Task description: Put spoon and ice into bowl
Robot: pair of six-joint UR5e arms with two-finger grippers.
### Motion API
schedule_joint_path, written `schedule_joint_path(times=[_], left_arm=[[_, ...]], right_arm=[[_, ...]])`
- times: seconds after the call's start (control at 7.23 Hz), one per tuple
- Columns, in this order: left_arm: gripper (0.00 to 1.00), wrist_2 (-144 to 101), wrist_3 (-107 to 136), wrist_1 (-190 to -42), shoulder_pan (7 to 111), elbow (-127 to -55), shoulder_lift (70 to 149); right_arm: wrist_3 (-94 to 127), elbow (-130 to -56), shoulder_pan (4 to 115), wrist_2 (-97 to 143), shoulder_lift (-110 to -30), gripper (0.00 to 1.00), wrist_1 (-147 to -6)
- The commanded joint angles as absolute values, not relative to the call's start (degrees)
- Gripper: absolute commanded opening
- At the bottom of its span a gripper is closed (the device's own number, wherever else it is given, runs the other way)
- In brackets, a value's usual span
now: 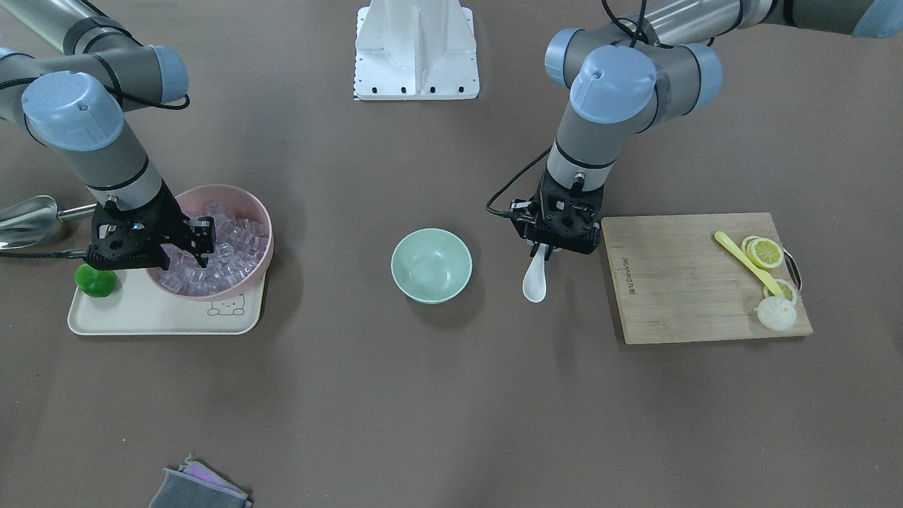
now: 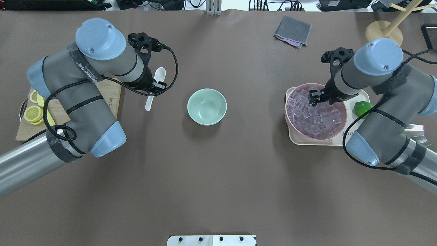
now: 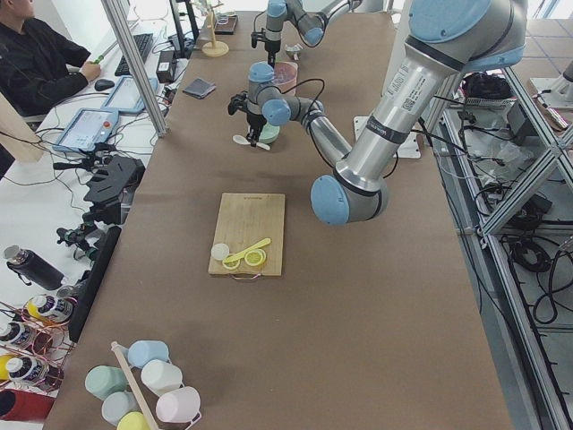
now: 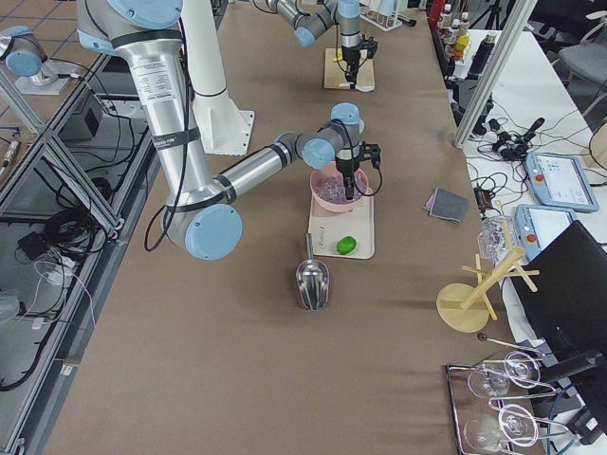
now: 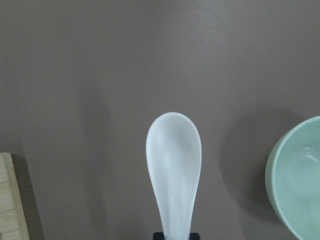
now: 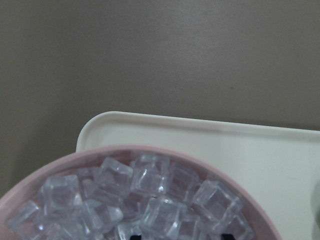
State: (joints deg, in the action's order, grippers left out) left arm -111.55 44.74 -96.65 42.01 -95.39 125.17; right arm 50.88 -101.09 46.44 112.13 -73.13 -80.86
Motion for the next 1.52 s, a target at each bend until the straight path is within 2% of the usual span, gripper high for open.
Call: schedule_joint_path(times=[0.0,1.25,1.38], left_arm=[[0.0,-111.53,44.65,-96.86,42.01,-95.1,125.24],[0.0,-111.53,44.38,-96.94,42.01,-94.48,125.77],[0.0,-111.53,44.3,-97.03,42.01,-94.48,125.68]], right_arm=[[50.8,-101.51,46.32,112.06,-72.86,0.61,-80.86],[50.8,-100.28,45.97,109.51,-71.72,0.61,-81.04],[50.8,-100.28,45.88,109.51,-71.63,0.56,-81.04]])
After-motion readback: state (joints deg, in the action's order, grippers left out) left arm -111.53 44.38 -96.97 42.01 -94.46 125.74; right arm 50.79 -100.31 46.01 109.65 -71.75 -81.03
